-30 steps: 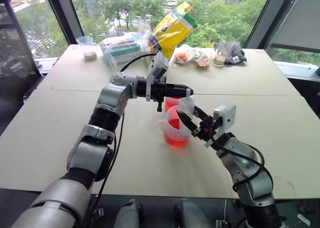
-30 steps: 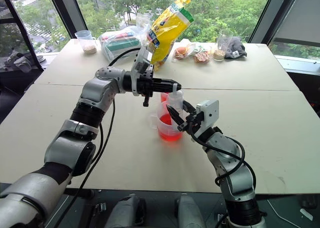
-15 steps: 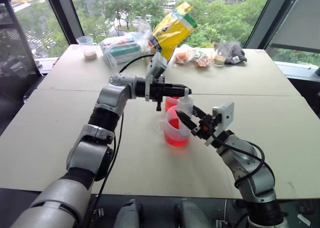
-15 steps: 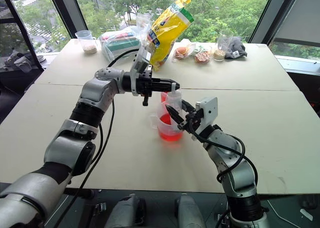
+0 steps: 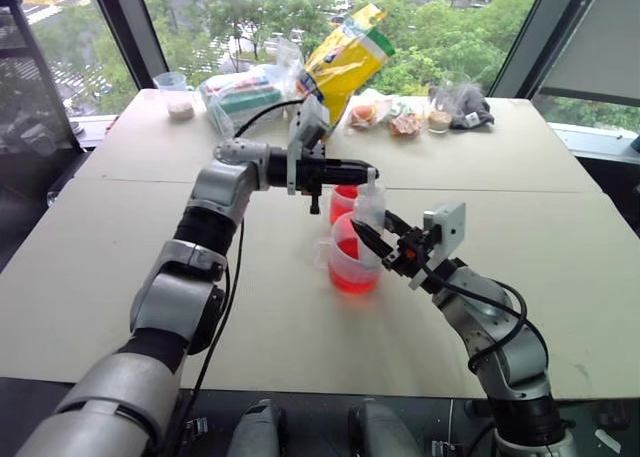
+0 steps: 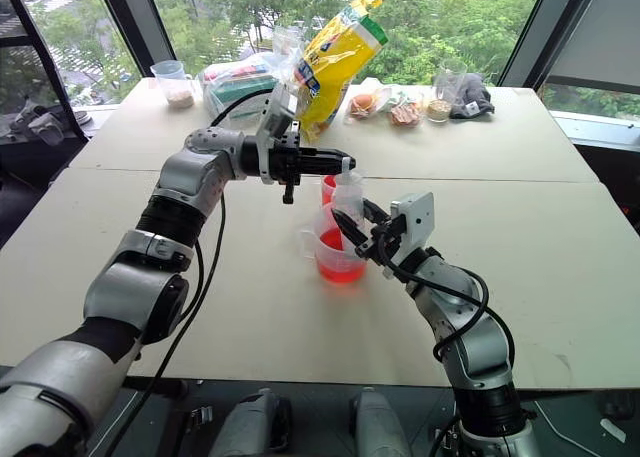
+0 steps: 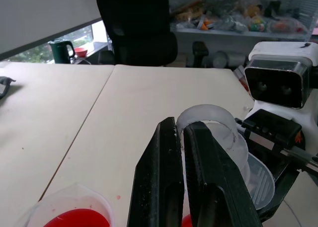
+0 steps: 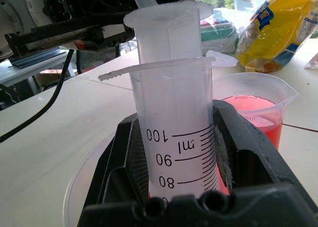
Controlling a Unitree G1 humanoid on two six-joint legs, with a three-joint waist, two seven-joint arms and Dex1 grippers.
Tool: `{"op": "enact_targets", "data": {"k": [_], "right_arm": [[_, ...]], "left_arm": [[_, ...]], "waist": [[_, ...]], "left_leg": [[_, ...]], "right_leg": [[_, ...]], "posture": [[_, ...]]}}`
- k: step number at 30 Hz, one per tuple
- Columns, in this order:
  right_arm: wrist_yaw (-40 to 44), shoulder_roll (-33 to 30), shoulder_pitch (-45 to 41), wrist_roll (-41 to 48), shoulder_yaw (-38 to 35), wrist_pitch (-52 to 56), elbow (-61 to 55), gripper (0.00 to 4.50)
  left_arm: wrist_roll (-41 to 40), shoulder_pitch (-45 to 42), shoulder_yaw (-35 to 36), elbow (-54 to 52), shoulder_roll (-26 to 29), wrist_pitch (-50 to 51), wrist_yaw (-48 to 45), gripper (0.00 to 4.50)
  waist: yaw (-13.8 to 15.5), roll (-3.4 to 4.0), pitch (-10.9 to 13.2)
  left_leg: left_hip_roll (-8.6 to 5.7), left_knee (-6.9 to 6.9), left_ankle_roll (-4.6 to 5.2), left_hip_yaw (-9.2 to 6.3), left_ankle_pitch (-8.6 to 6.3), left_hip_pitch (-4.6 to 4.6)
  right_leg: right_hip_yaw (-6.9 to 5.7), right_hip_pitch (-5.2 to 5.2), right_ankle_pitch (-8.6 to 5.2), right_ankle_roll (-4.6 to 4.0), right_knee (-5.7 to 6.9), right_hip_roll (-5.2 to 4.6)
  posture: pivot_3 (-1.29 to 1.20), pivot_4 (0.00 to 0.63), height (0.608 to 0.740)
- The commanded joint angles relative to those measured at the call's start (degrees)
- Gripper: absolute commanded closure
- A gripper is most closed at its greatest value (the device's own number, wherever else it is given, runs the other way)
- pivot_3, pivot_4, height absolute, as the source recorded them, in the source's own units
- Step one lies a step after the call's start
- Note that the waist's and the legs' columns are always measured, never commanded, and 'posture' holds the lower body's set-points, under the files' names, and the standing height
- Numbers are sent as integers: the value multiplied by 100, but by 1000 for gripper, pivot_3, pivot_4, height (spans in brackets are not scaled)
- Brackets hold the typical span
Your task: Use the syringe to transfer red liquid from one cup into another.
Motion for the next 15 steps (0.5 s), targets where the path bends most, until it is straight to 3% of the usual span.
{"op": "enact_targets", "data": {"k": [1, 15], "right_arm": [[415, -66, 105, 84, 431, 54, -154, 3083], [397, -69, 105, 71, 428, 71, -175, 3083]], "left_arm": [[-80, -424, 539, -33, 145, -223, 490, 4428], [-46, -473, 563, 54, 113, -298, 494, 4428]], "waist": [[0, 0, 0], [-1, 0, 0]], "left_leg": [[0, 0, 0, 0, 0, 0], [0, 0, 0, 1, 0, 0]], "right_leg": [[0, 0, 0, 0, 0, 0], [0, 0, 0, 0, 0, 0]], "posture": [[0, 150, 740], [0, 150, 740]]}}
